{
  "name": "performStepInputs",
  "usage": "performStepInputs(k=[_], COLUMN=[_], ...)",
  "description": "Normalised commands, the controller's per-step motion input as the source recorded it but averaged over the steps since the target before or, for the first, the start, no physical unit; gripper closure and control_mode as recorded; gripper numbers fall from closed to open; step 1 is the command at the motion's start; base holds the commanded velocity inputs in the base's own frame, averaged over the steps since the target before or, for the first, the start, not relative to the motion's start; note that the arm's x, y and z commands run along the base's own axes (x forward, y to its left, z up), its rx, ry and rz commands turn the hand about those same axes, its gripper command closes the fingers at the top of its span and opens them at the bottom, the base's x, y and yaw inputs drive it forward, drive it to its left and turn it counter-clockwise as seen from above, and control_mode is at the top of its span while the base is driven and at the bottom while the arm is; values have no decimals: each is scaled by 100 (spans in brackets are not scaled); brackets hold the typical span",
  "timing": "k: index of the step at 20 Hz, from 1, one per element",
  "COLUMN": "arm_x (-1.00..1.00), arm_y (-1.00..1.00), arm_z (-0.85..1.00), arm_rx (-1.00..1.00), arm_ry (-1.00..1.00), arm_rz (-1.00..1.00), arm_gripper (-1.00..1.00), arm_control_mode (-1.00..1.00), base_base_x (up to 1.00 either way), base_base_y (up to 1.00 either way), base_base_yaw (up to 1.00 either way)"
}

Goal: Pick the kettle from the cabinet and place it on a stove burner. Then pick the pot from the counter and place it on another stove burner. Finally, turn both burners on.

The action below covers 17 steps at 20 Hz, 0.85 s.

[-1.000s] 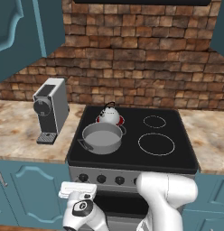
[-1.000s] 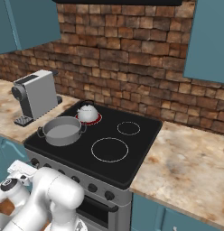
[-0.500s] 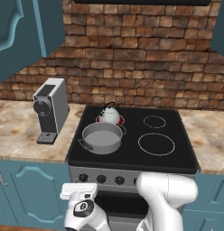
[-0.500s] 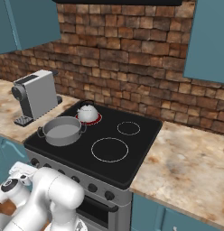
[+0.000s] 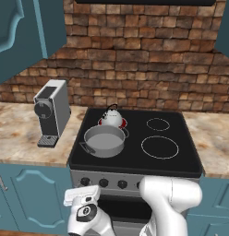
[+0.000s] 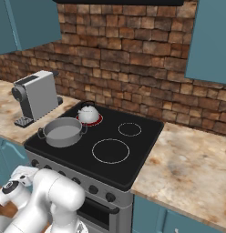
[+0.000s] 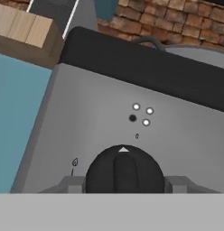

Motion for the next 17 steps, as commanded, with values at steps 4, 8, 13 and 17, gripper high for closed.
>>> performStepInputs(k=[4,8,13,17], arm_x=[0,0,0,0], arm_y=[0,0,0,0], arm_z=[0,0,0,0], arm_rx=[-18,-17,-17,-15], arm_ry=[4,5,5,8], arm_rz=[0,0,0,0], arm_gripper=[100,100,100,100], arm_control_mode=[-100,-100,-100,-100], base_base_x=[0,0,0,0], base_base_y=[0,0,0,0], base_base_yaw=[0,0,0,0])
